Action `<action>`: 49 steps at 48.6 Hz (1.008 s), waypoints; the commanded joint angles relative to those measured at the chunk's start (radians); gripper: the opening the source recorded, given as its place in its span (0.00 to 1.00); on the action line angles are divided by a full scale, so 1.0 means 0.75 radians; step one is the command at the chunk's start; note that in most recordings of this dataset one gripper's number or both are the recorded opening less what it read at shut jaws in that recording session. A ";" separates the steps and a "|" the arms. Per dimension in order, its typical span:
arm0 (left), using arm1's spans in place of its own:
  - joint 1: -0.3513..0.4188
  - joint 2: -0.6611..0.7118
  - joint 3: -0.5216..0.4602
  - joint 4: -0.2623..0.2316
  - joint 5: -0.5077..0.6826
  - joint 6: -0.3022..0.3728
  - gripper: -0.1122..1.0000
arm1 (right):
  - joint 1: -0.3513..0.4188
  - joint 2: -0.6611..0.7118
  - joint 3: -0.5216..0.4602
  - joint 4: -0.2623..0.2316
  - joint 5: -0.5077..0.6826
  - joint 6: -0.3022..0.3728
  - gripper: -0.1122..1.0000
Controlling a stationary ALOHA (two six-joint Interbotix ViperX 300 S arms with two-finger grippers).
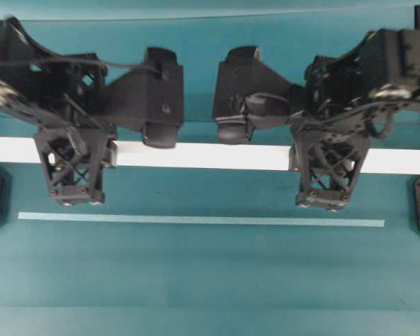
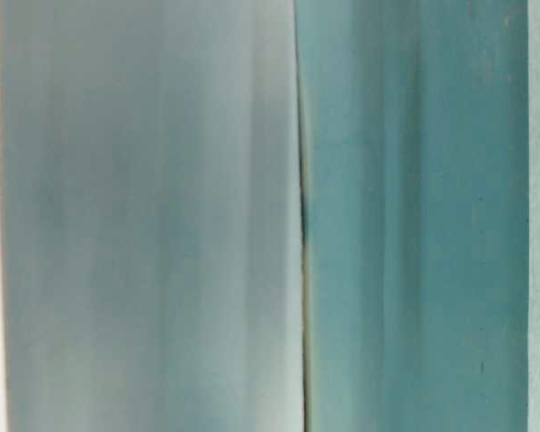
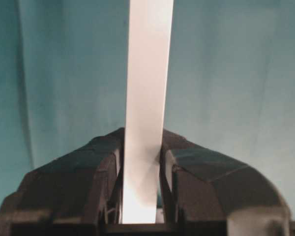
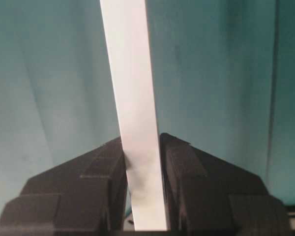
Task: Lift a wooden board with both hands.
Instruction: 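Lower the board back onto the table with both grippers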
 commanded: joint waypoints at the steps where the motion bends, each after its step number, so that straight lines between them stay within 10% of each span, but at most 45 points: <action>1: -0.004 -0.020 0.043 0.004 -0.102 -0.014 0.26 | 0.006 0.000 0.033 -0.004 -0.086 0.006 0.29; 49: 0.012 0.082 0.597 0.004 -0.648 -0.027 0.26 | 0.031 0.155 0.544 -0.004 -0.657 -0.100 0.29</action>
